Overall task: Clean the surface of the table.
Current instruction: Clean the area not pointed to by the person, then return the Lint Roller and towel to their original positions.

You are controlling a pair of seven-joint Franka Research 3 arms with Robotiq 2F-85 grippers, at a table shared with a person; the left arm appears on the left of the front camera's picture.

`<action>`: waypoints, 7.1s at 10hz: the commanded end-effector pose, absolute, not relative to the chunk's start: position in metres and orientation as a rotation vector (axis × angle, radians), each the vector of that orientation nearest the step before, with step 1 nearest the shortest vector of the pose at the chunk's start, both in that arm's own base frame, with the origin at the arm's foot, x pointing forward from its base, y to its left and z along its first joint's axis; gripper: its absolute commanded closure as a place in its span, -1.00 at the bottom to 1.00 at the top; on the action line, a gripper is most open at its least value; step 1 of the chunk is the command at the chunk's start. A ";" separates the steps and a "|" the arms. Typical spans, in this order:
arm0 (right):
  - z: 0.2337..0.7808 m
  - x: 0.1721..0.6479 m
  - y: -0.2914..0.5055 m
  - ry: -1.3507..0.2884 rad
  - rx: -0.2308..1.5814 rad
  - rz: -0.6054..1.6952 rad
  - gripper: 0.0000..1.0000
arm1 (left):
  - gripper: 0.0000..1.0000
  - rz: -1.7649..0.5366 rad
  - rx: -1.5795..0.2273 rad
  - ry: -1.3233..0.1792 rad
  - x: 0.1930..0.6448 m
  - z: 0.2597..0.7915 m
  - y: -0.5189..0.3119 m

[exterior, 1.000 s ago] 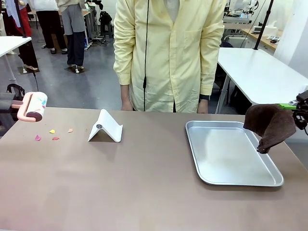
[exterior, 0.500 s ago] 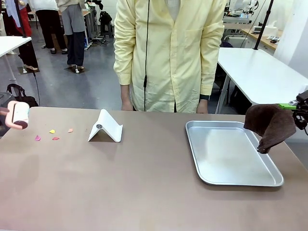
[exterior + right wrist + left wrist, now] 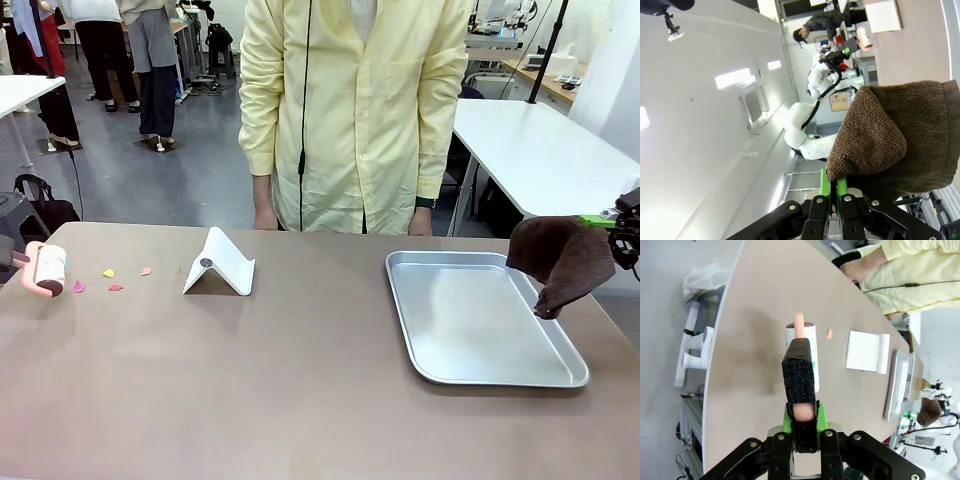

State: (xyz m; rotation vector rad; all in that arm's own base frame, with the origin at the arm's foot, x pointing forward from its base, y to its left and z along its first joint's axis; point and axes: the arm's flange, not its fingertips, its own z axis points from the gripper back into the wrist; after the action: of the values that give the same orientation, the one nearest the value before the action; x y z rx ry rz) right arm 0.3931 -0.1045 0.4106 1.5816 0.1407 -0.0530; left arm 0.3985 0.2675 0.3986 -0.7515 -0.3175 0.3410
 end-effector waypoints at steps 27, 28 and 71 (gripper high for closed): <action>0.413 0.392 -0.104 0.147 1.586 -0.040 0.89 | 0.60 0.068 -1.190 -0.345 0.404 0.430 0.201; 0.413 0.392 -0.104 0.147 1.586 -0.040 0.89 | 0.60 0.037 -1.211 -0.310 0.386 0.434 0.209; 0.292 0.495 0.187 -0.034 1.006 -0.178 0.89 | 0.60 -0.020 -0.596 -0.044 0.523 0.457 -0.100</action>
State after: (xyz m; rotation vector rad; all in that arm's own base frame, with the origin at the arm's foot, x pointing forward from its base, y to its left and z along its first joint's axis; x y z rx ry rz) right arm 0.4882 0.1810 0.2876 1.0624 -0.0485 -0.1835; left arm 0.5233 -0.1019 0.4510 -0.6235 -0.0630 -0.0361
